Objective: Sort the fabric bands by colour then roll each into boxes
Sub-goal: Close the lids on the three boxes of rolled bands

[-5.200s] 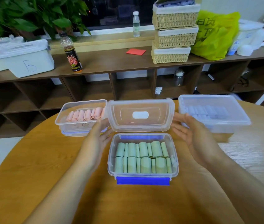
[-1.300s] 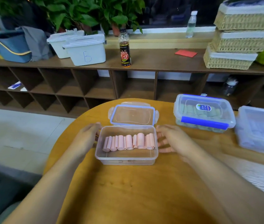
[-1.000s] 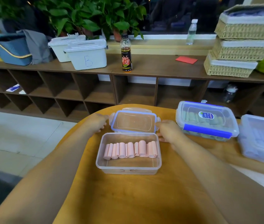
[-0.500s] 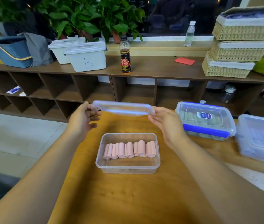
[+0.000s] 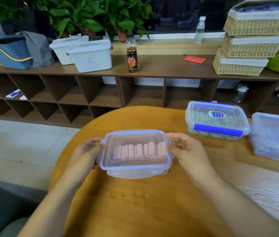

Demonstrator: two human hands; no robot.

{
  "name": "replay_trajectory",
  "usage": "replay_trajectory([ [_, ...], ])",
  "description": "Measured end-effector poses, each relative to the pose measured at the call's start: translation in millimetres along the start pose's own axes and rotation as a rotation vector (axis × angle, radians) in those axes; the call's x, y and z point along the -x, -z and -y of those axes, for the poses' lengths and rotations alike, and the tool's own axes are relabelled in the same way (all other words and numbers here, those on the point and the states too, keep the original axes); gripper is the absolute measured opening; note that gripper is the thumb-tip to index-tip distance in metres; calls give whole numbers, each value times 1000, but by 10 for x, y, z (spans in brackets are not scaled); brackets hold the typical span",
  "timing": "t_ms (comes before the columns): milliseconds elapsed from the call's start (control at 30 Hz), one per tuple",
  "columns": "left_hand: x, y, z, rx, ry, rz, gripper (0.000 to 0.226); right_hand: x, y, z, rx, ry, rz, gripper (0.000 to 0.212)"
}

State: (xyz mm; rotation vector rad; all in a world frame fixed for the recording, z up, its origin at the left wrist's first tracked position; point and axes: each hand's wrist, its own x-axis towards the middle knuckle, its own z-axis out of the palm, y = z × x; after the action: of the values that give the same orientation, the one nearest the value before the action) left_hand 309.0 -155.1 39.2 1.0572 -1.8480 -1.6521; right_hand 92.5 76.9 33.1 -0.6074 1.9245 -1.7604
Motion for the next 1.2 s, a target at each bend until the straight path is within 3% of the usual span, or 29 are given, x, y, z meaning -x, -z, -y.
replay_trajectory([
  [367, -46, -234, 21, -182, -54, -75, 15, 43, -42, -126, 155, 93, -80, 37],
  [567, -37, -339, -17, -62, -59, -87, 18, 26, -72, -178, 169, 137, -75, 37],
  [767, -39, -392, 30, 89, 40, -59, 27, 176, -100, -226, 421, 285, 17, 45],
  [867, -59, -406, 31, -105, 1, -80, 49, 250, -148, -263, 488, 255, 46, 54],
  [967, -24, -478, 15, -226, -88, -54, 57, 260, -203, -258, 614, 314, 58, 70],
  [1200, -36, -470, 111, 267, 86, 18, 58, 330, -391, -217, 248, 176, 116, 70],
])
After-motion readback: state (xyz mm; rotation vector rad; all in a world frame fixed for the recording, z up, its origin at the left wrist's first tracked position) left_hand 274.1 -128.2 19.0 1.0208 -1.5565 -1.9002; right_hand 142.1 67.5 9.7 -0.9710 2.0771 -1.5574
